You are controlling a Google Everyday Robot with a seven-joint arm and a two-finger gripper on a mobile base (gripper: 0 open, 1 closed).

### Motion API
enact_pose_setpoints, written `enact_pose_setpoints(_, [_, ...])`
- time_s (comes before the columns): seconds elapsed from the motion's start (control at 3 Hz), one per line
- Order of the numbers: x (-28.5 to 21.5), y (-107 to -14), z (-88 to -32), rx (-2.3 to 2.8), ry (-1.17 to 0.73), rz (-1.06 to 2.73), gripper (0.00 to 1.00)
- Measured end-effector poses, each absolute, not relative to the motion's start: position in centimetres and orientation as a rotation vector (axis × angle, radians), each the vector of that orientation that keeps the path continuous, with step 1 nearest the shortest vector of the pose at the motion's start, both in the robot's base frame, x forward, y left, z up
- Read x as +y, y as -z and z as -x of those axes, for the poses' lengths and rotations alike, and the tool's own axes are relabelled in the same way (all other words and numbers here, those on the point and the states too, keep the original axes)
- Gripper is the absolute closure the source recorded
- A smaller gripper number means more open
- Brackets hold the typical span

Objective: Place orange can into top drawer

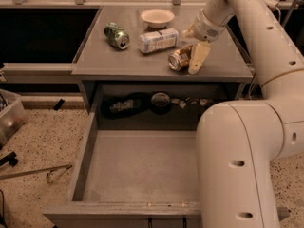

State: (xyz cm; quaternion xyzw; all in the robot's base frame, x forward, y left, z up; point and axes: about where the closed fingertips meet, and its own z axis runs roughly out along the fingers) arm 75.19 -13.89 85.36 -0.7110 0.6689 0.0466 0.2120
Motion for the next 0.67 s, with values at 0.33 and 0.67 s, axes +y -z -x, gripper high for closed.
enact_pose_setpoints(0.33, [-13.89,-85.36,-75.21,1.858,-0.129,1.975,0.4])
enact_pose_setpoints(0.67, [-13.89,-85.36,-75.21,1.858,-0.129,1.974,0.63])
